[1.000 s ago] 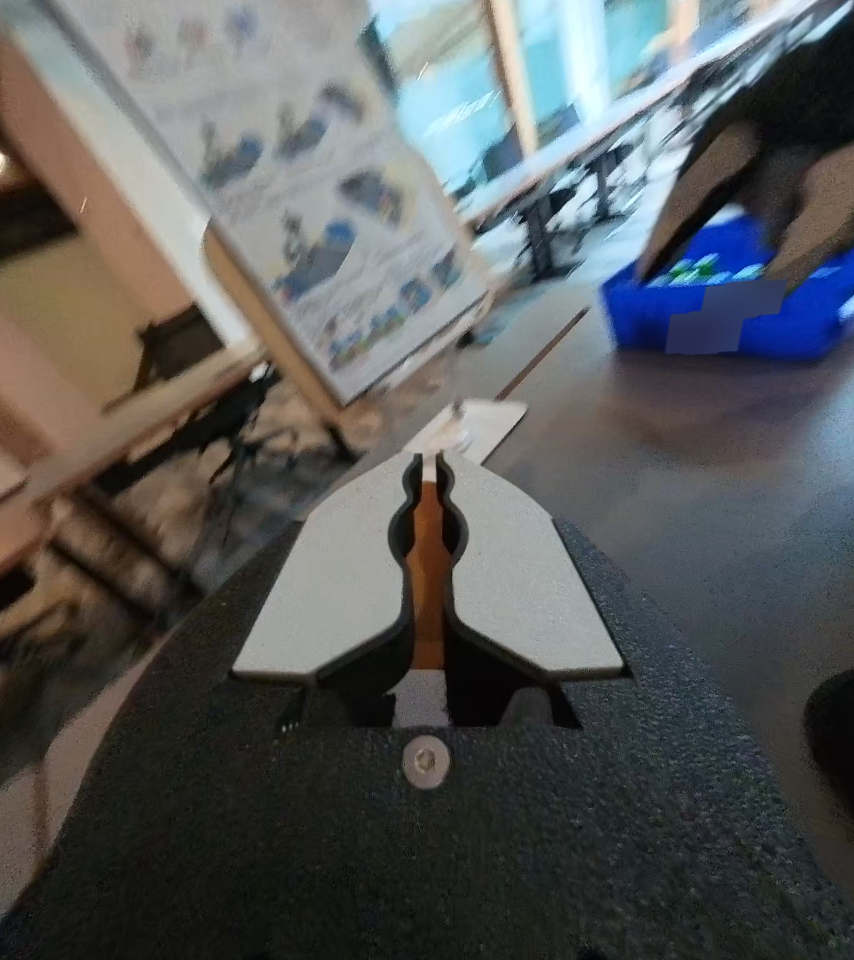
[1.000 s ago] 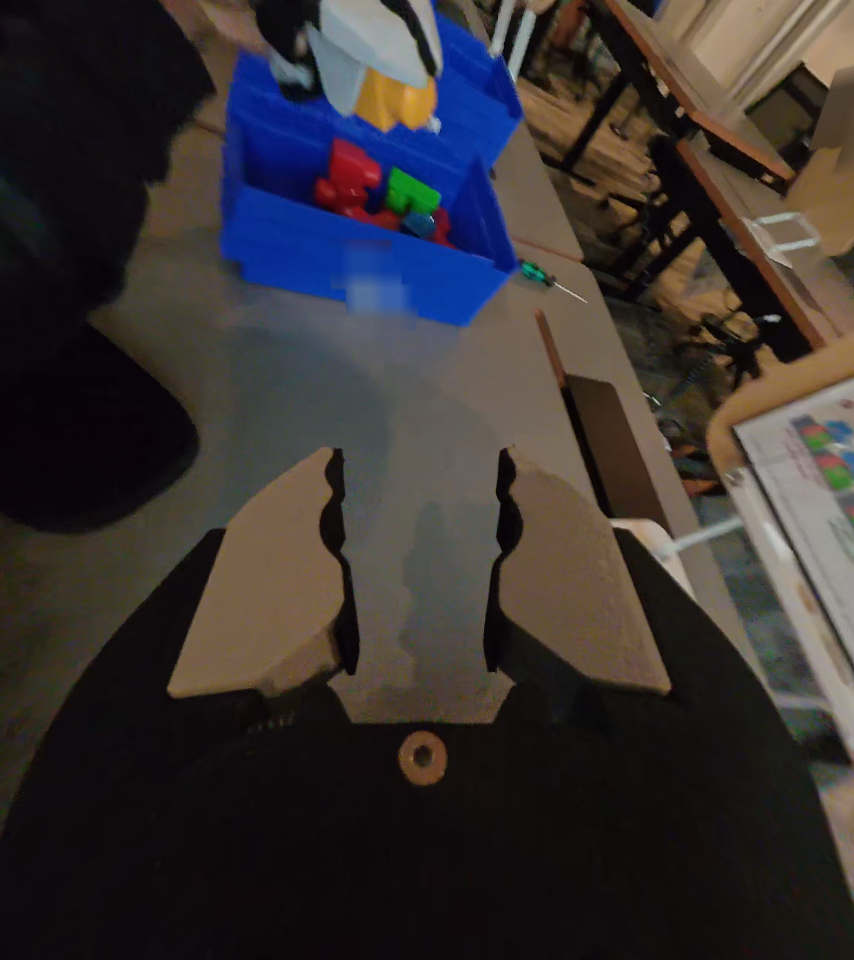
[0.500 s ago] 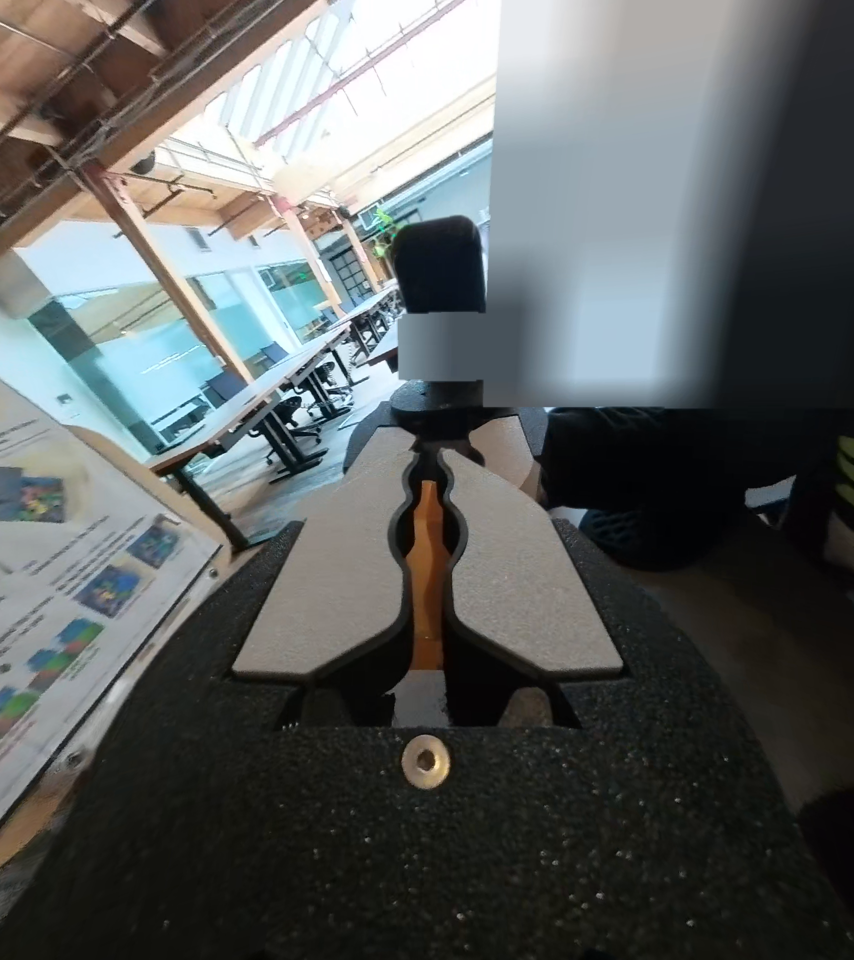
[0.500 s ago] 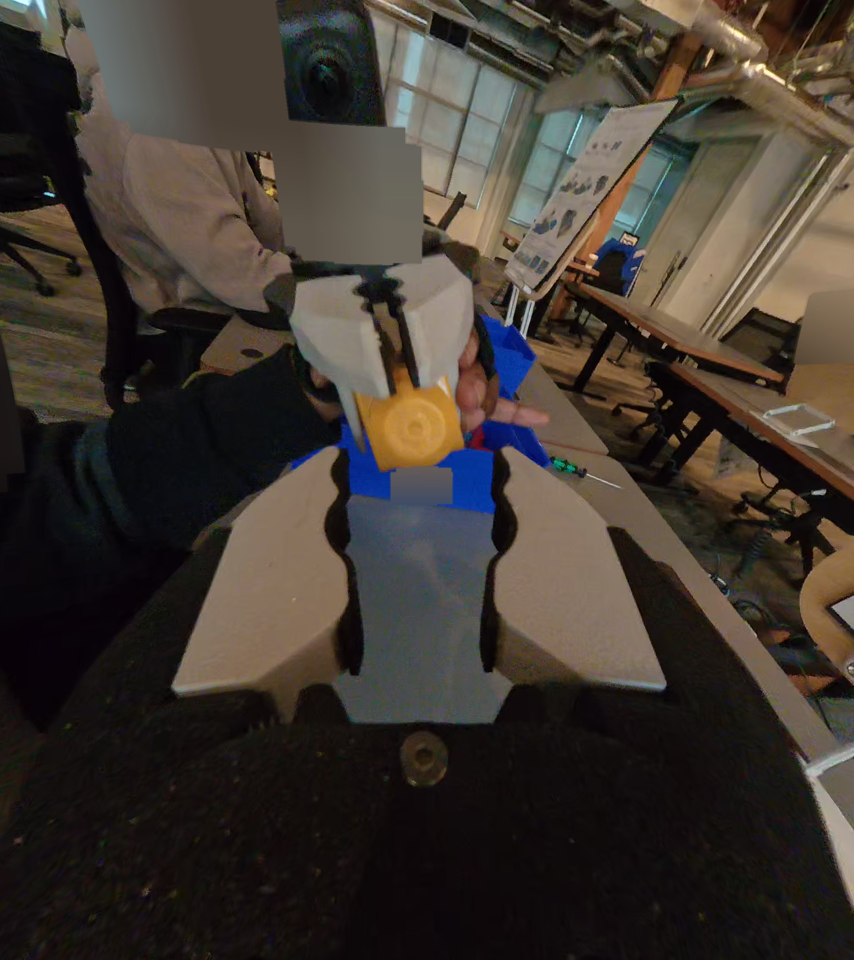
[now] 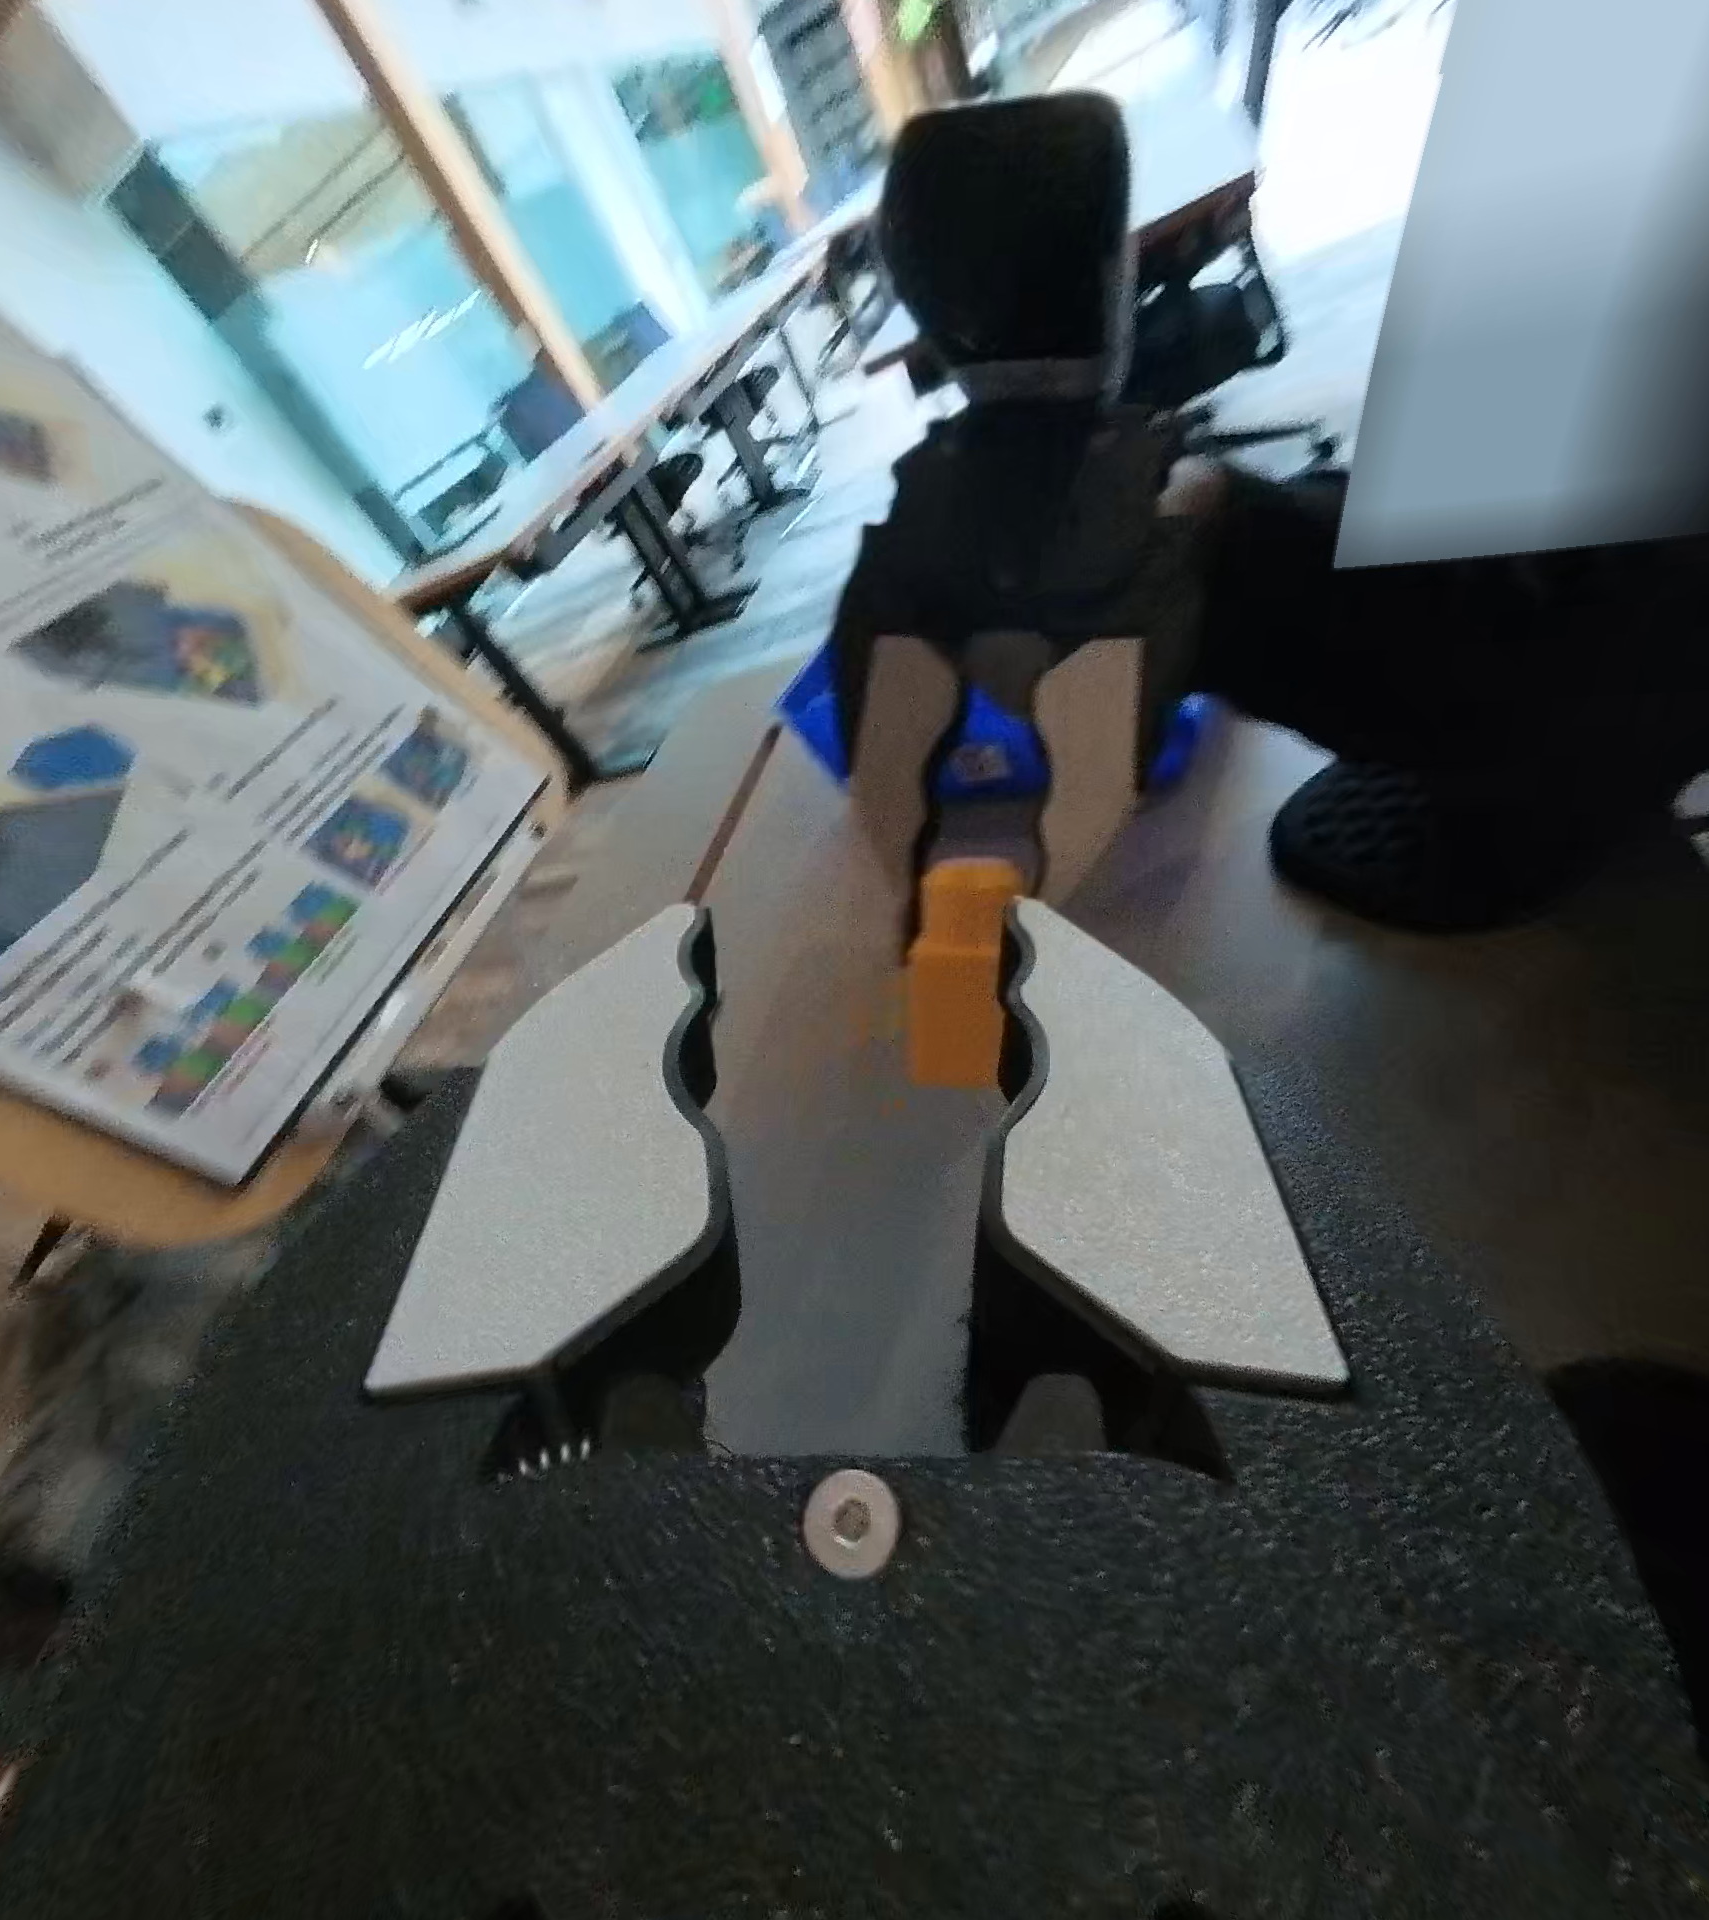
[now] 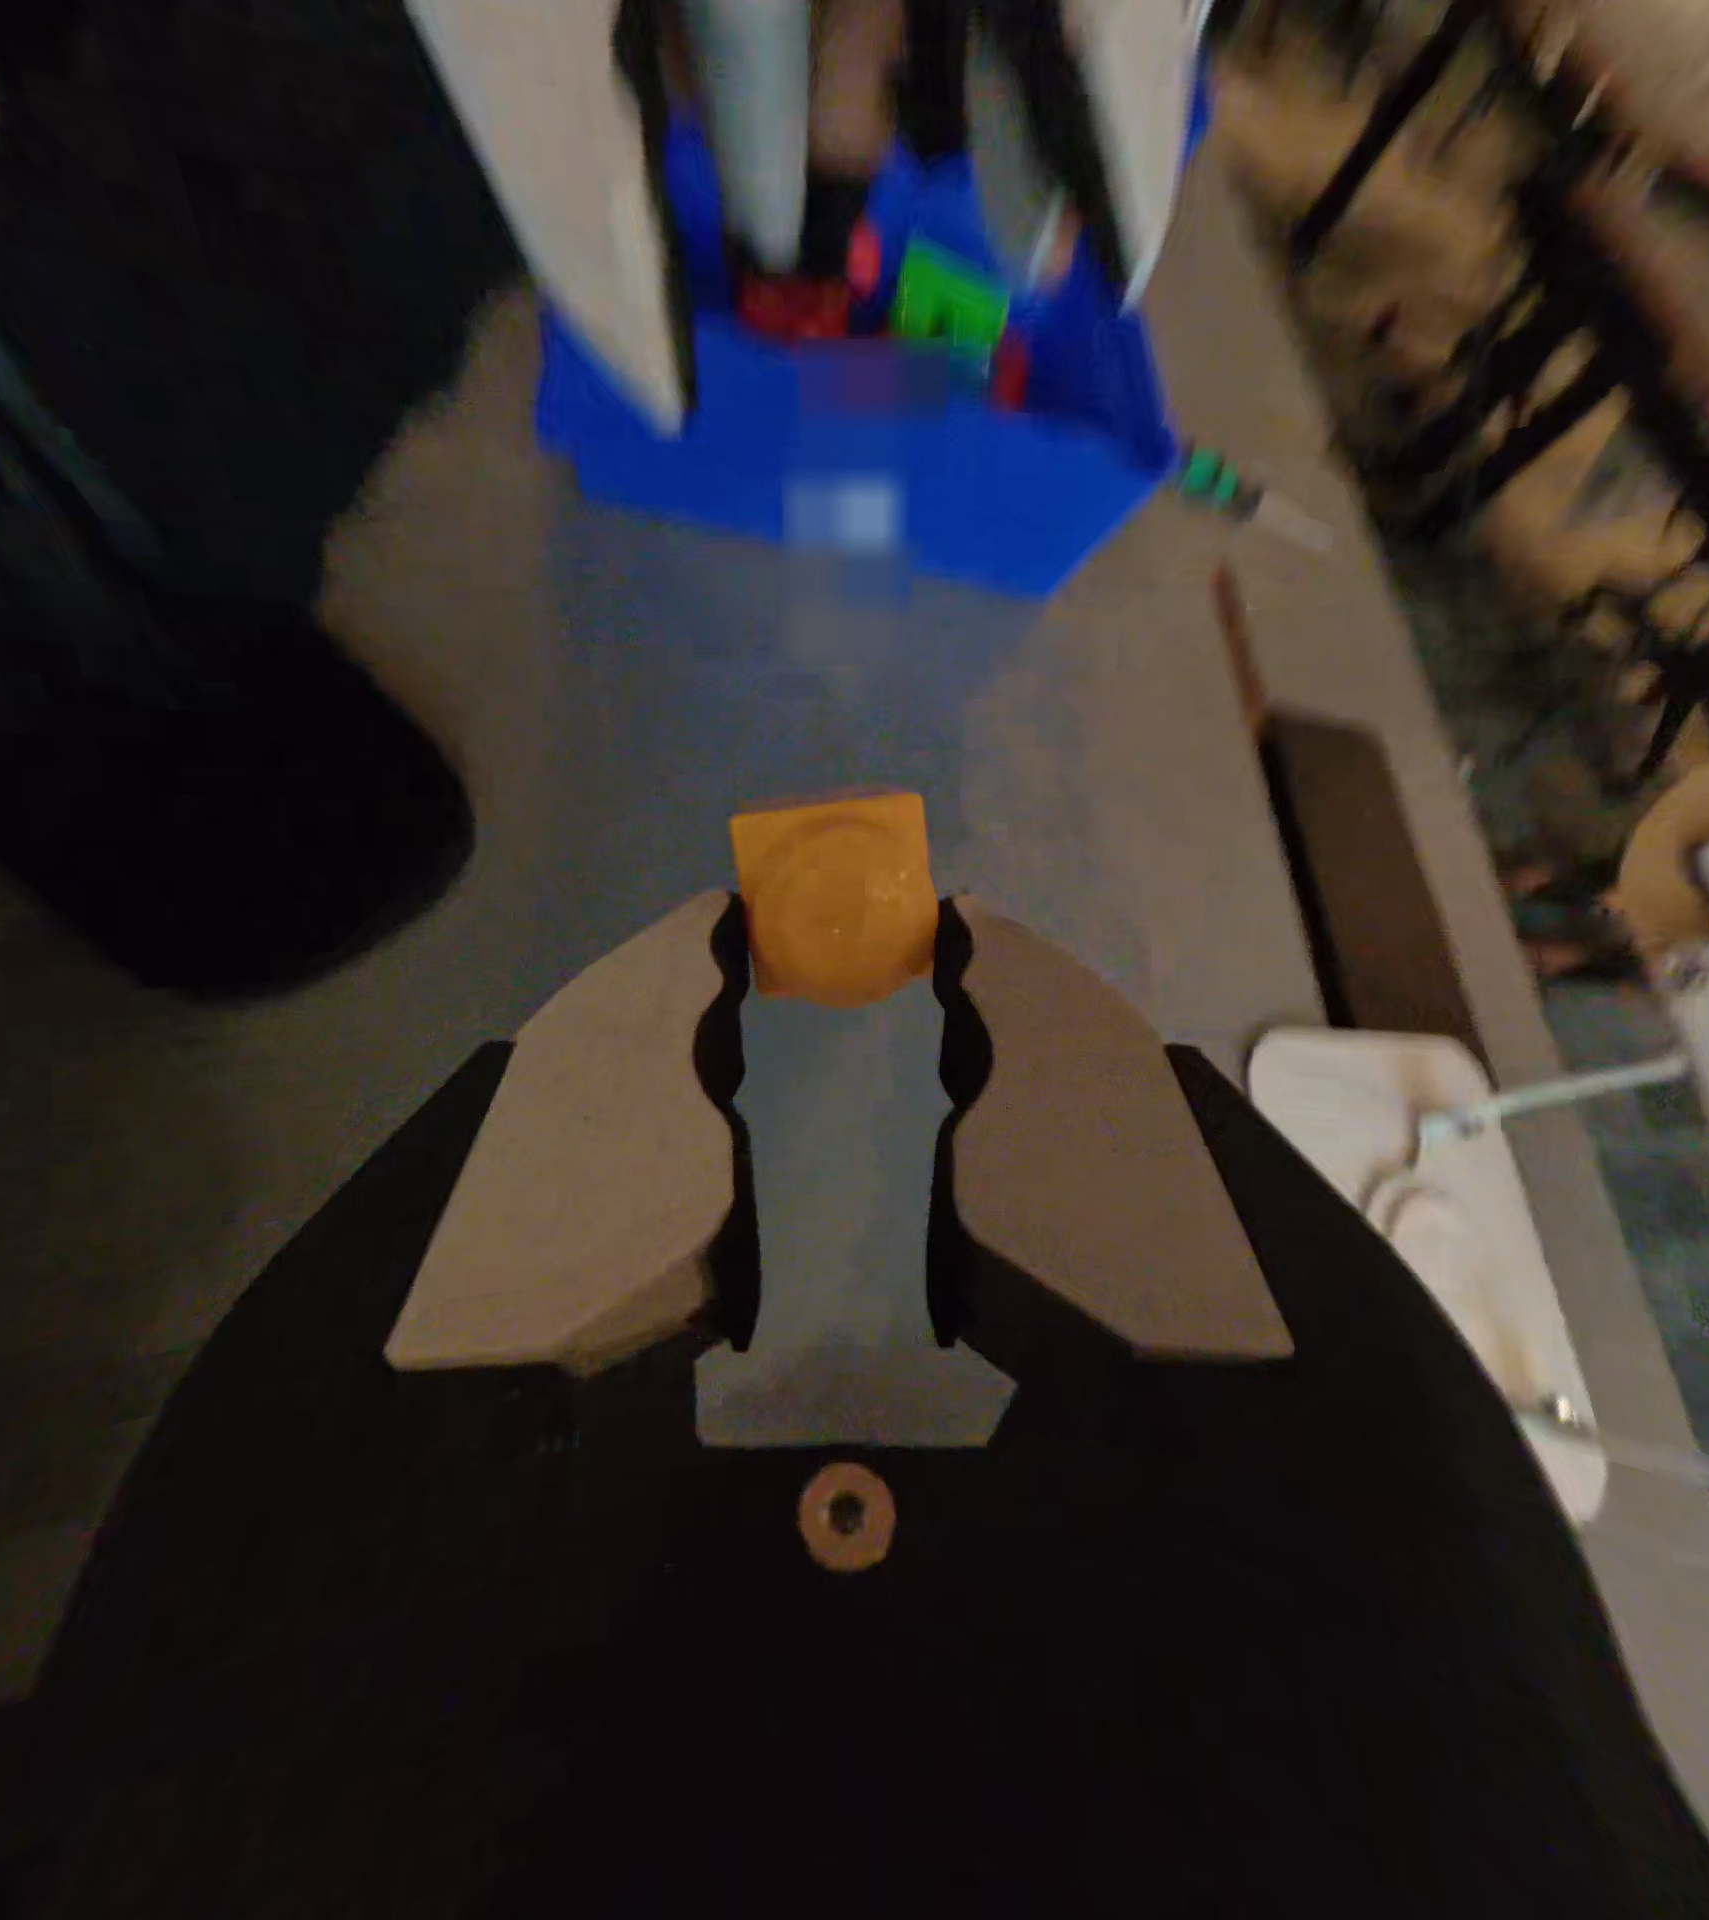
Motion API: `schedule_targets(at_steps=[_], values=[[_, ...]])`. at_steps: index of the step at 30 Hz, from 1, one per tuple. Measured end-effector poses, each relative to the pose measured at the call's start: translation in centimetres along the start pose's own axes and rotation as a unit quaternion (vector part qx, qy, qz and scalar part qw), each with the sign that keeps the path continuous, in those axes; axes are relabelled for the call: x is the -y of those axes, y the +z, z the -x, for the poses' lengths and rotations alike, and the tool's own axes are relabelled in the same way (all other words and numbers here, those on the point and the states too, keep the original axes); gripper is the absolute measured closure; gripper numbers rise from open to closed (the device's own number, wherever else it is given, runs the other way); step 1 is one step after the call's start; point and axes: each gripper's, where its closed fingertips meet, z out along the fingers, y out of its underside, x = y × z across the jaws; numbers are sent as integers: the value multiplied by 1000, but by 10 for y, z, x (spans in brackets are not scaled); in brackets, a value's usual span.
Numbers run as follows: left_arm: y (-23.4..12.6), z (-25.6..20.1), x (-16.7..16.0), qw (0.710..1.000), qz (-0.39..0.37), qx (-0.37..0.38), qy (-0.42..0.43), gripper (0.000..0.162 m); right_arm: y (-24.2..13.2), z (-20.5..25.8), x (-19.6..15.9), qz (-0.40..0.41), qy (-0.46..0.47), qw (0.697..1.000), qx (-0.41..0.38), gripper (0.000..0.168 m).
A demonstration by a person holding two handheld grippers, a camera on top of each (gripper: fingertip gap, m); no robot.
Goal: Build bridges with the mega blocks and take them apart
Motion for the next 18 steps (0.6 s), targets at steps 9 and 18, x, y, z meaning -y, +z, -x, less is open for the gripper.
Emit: schedule_targets(at_steps=[9, 18], values=[[-29, 34, -43, 982, 142, 115, -51, 115, 40, 30, -83, 234, 25, 968, 83, 134], [-49, 48, -51, 973, 151, 159, -71, 119, 47, 61, -121, 286, 68, 951, 99, 134]])
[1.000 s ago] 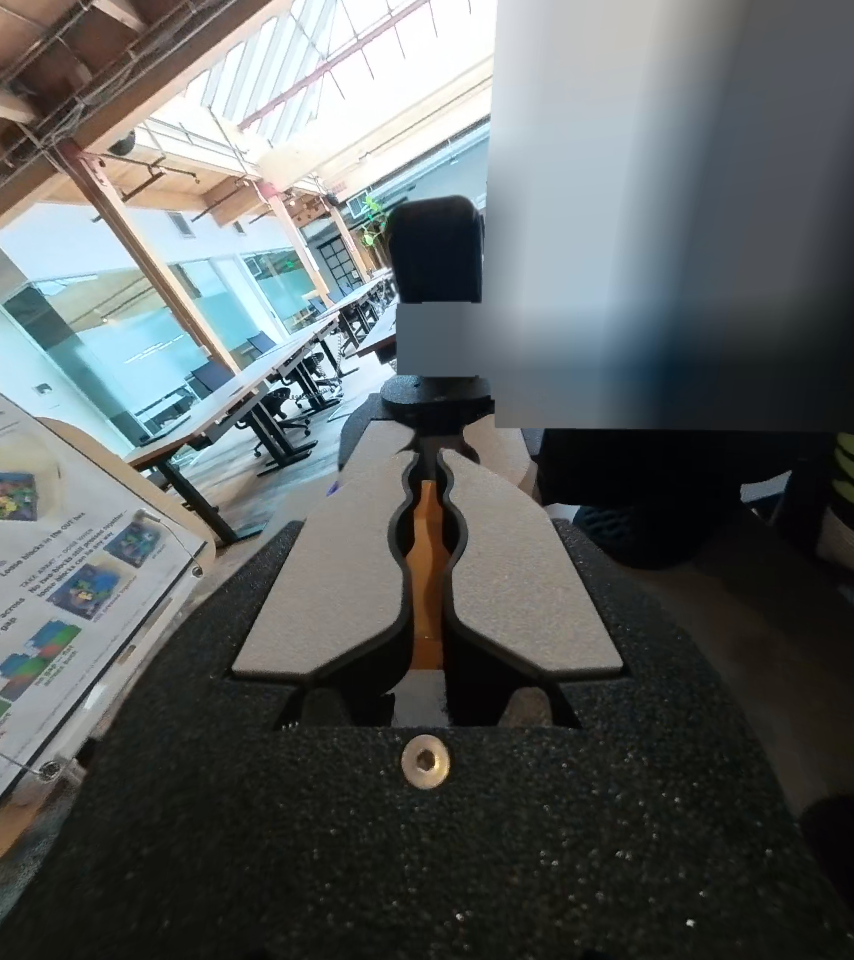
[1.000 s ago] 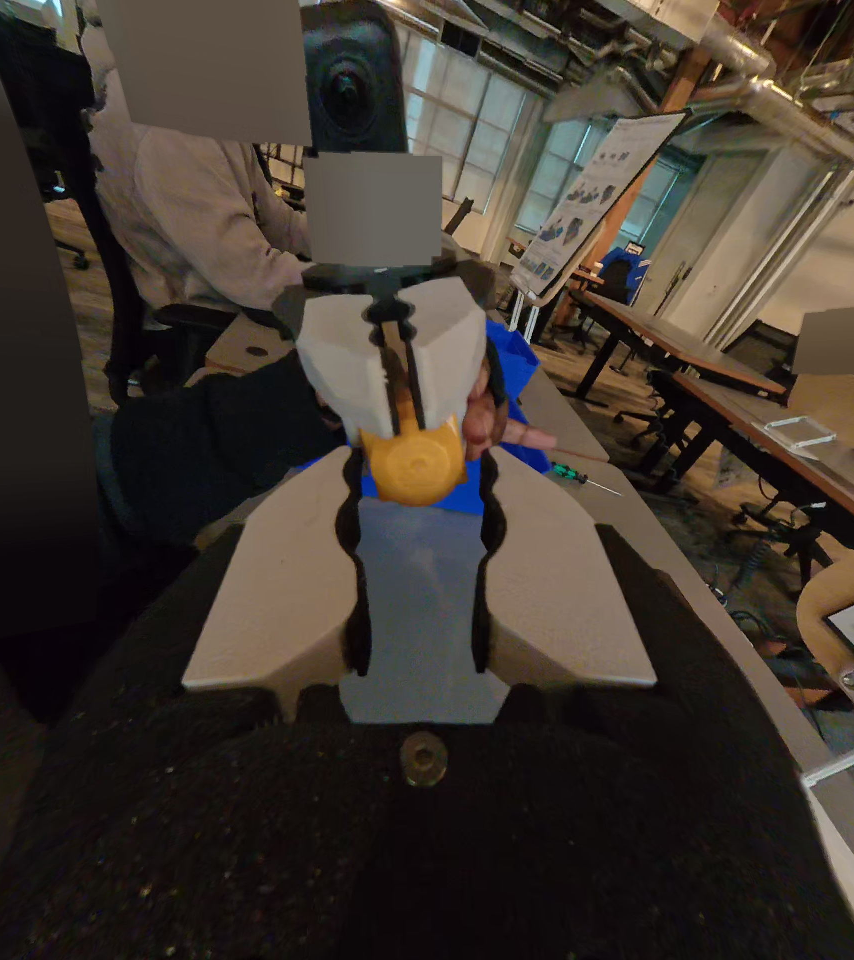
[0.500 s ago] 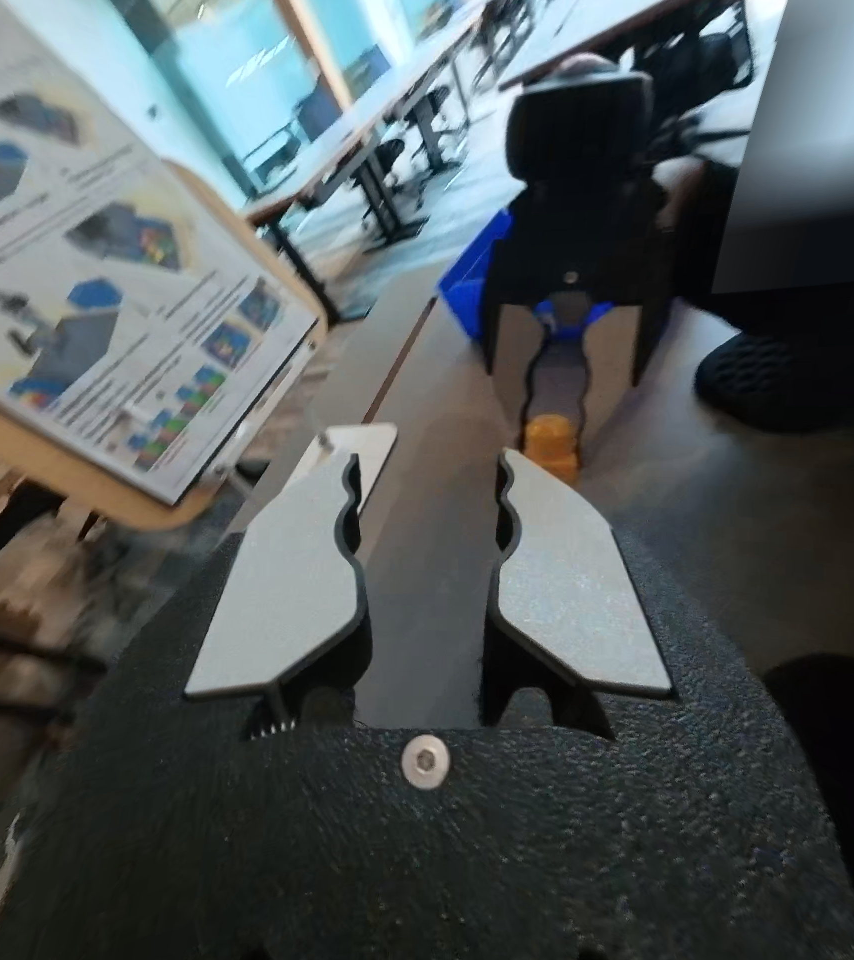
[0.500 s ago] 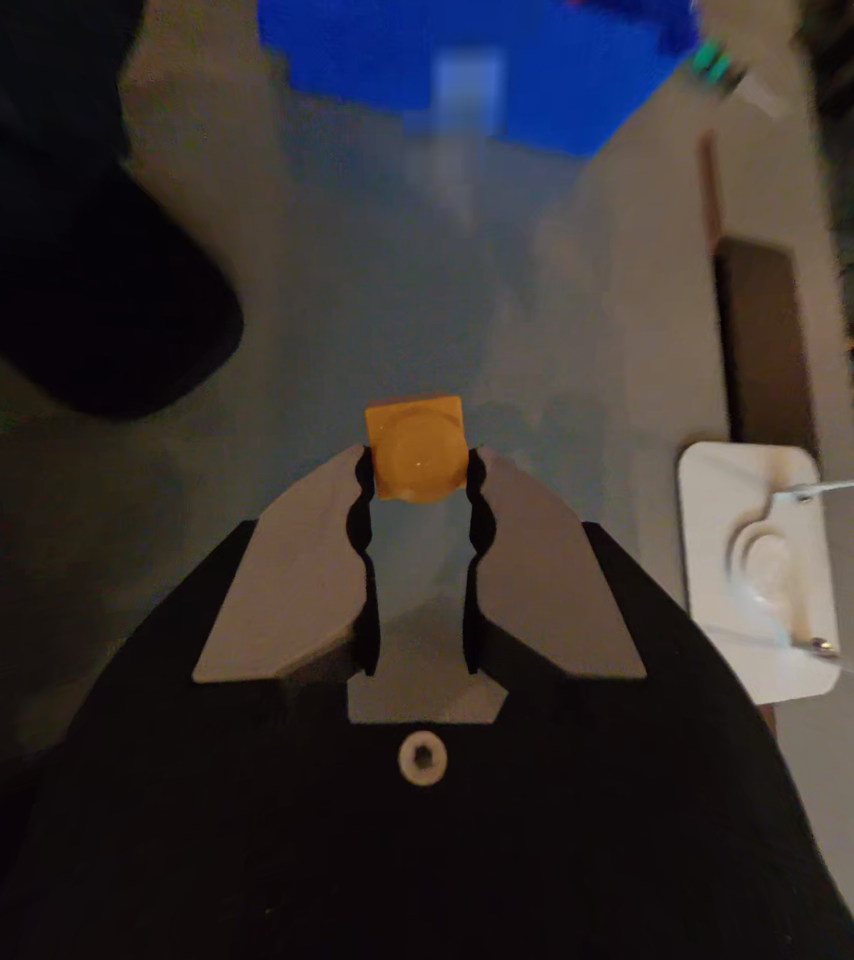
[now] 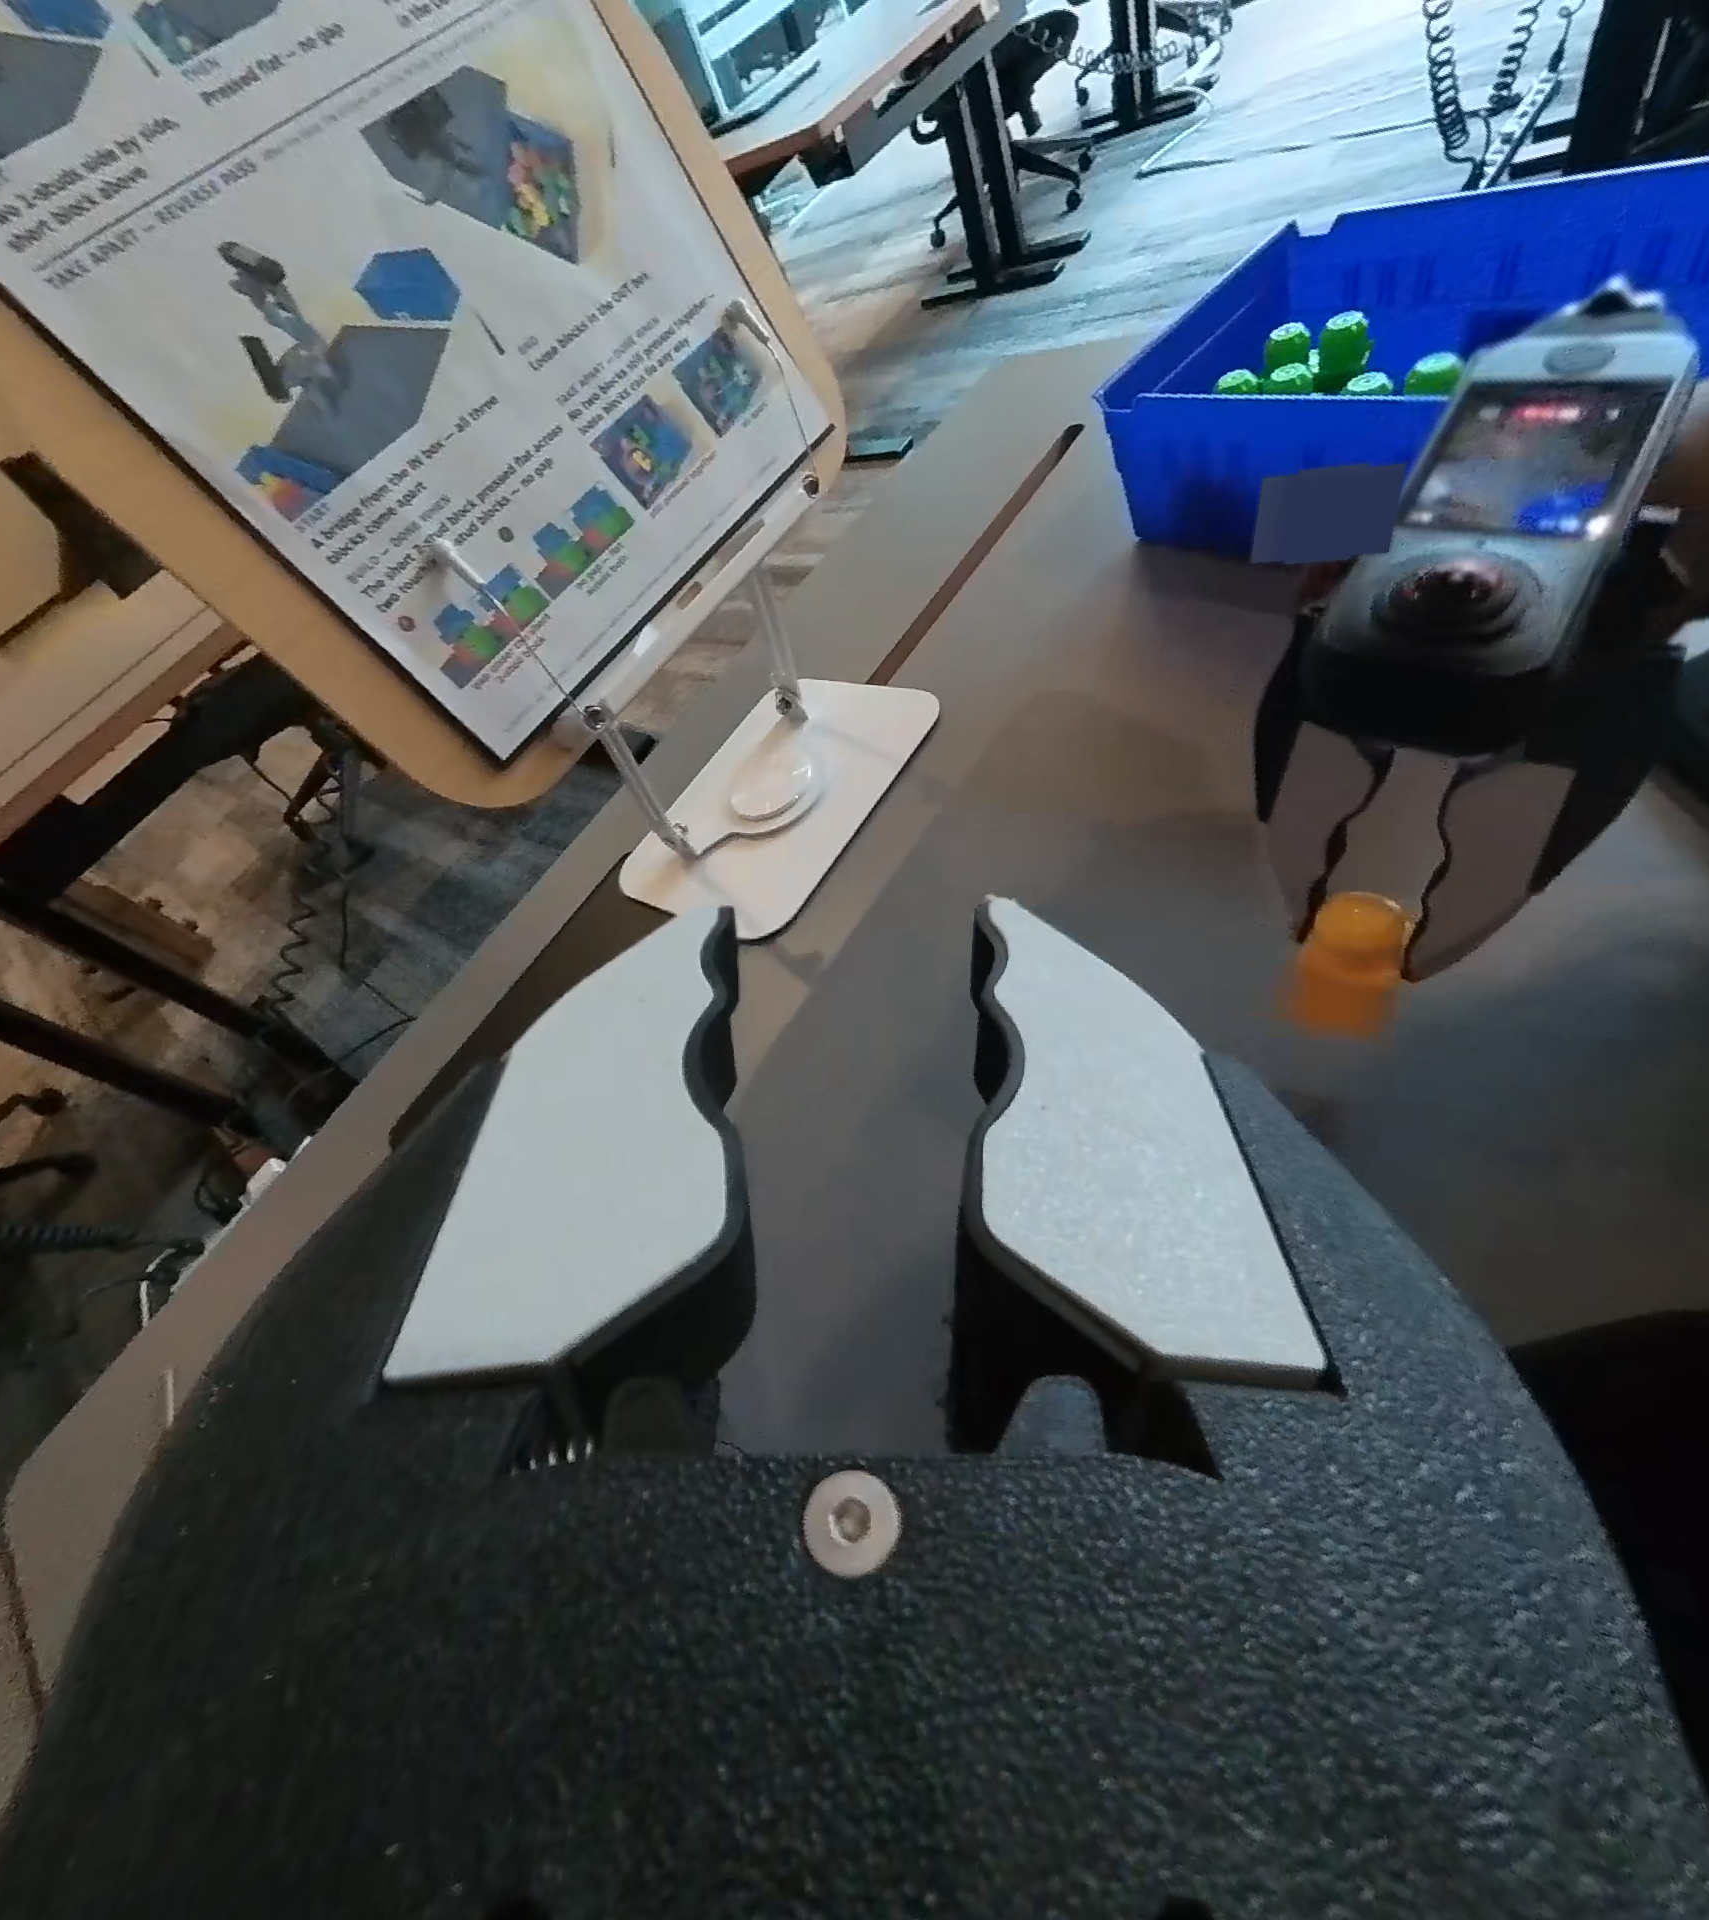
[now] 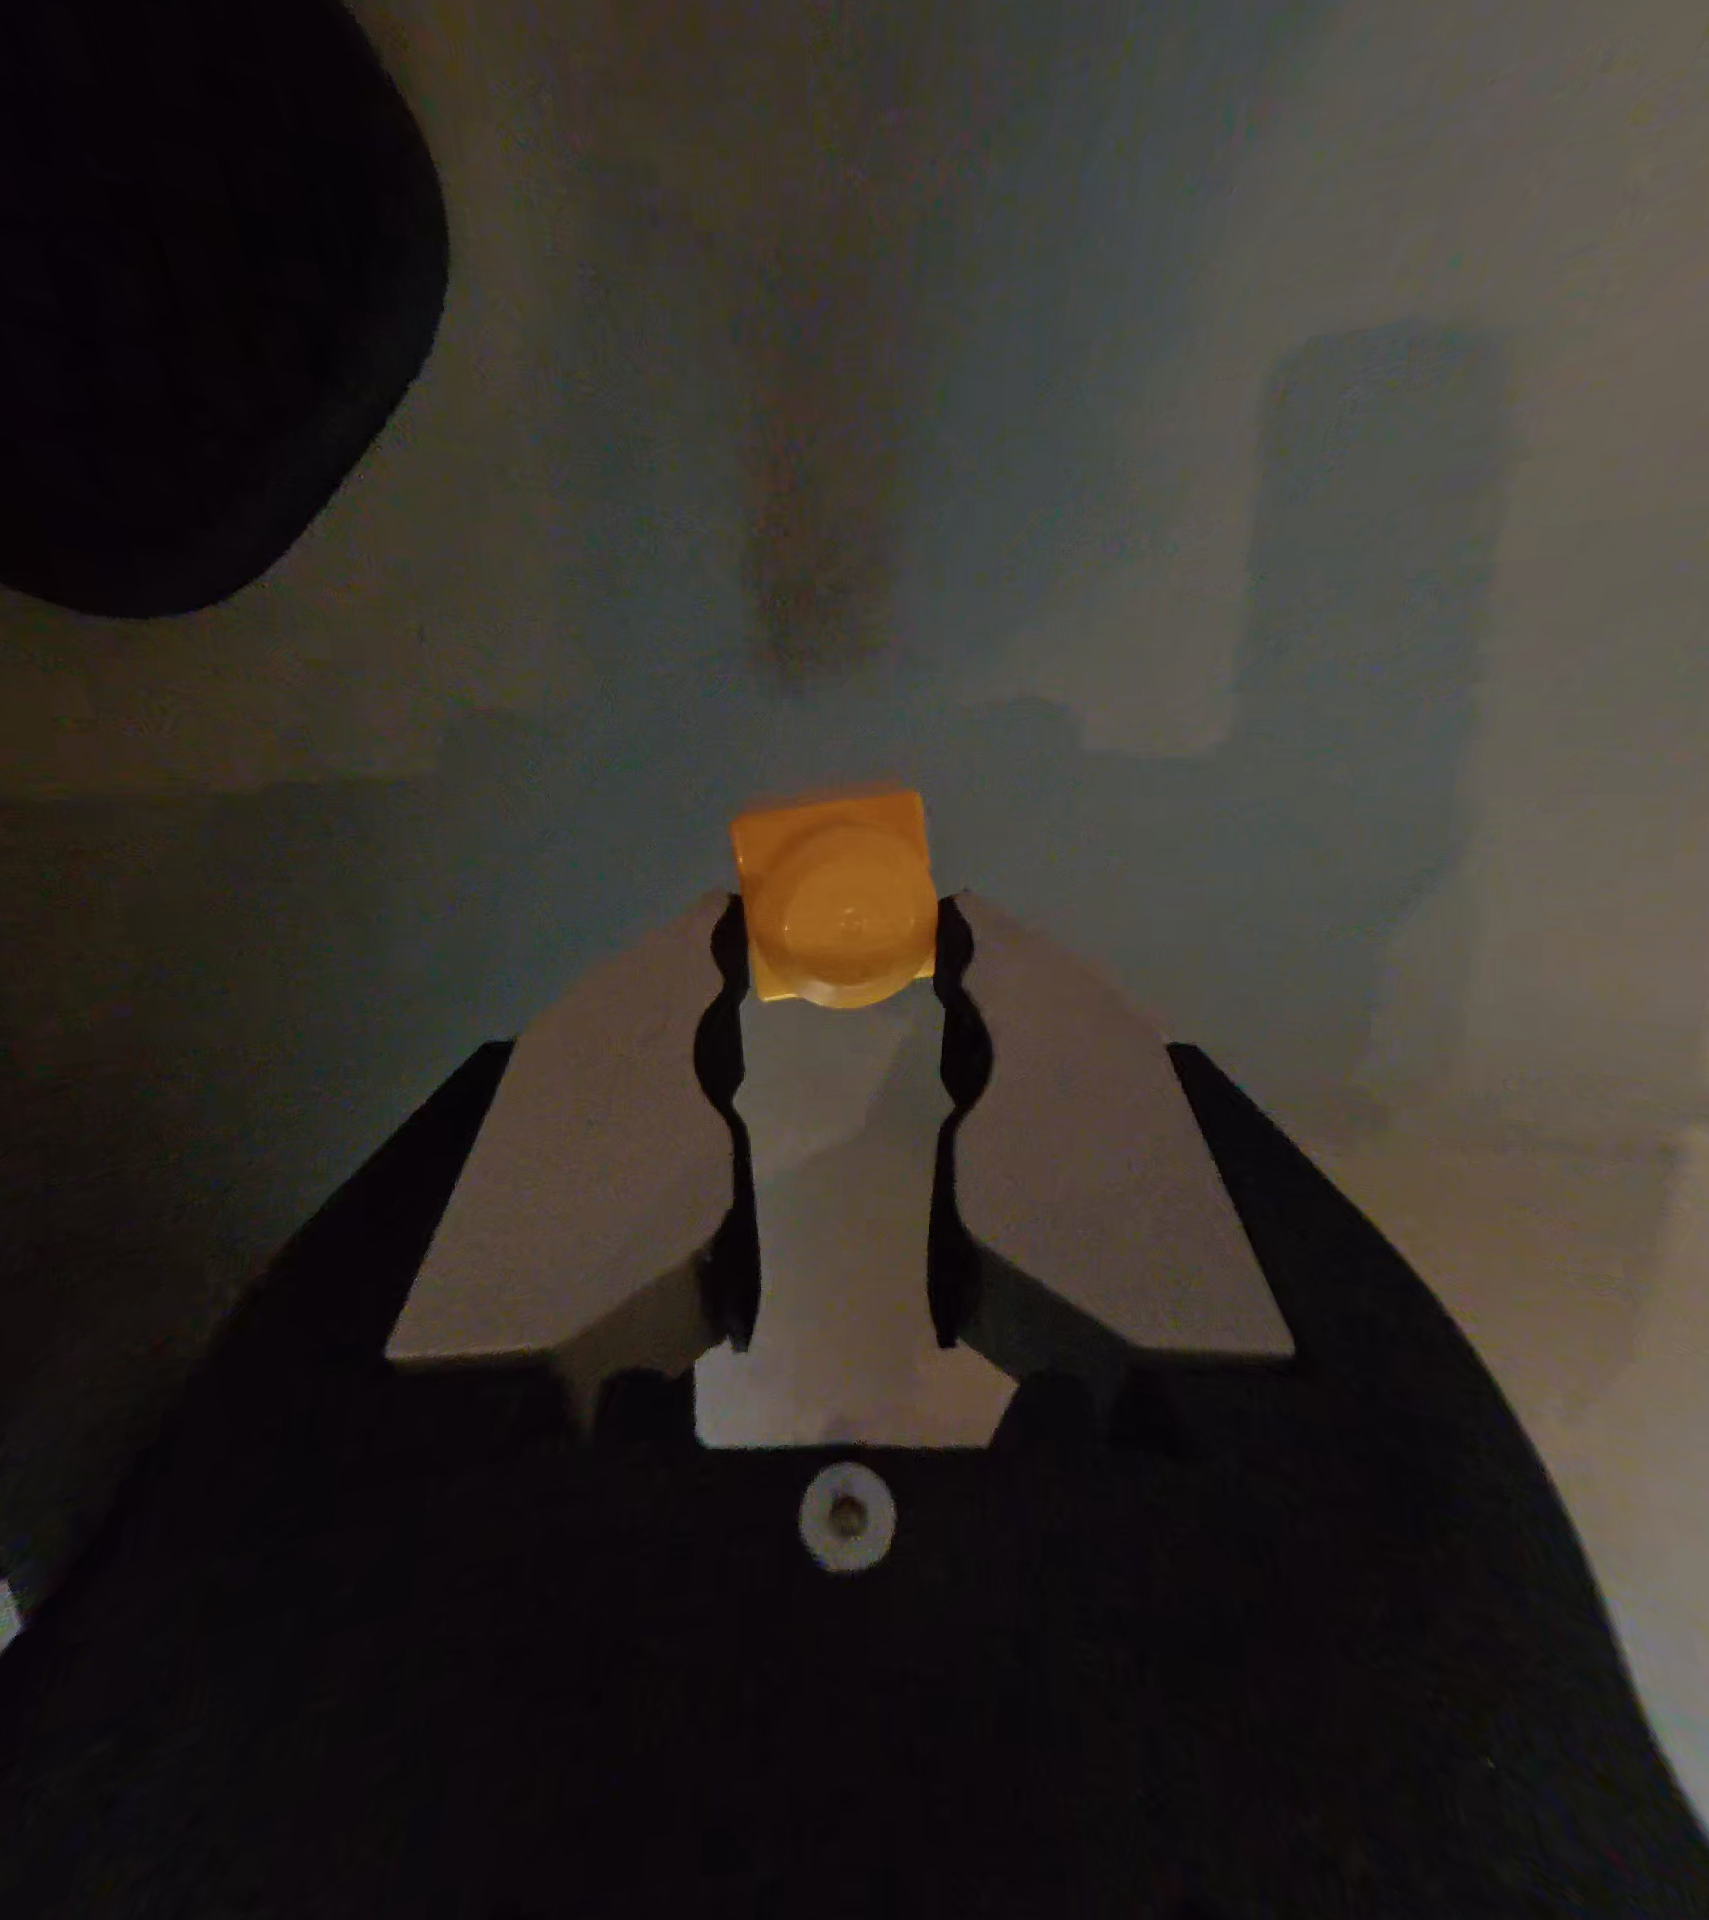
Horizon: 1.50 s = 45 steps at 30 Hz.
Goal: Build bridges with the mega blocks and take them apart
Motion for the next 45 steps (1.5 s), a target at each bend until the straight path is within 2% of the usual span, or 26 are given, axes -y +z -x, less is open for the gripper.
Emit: schedule_targets(at_steps=[9, 28, 34, 39, 45], values=[[-8, 9, -2, 1000, 1, 24, 1, 119, 14, 11, -8, 35, 8, 999, 16, 134], [-8, 17, -10, 999, 13, 39, -3, 118, 19, 12, -9, 38, 42, 998, 12, 133], [-10, 18, -11, 999, 11, 42, -4, 119, 17, 15, -7, 35, 55, 998, 12, 127], [-15, 21, -19, 998, 25, 49, -8, 118, 8, 14, -2, 18, 47, 999, 2, 119], [-38, 41, -26, 994, 13, 95, -49, 118, -21, 3, 8, -38, 44, 998, -36, 117]])
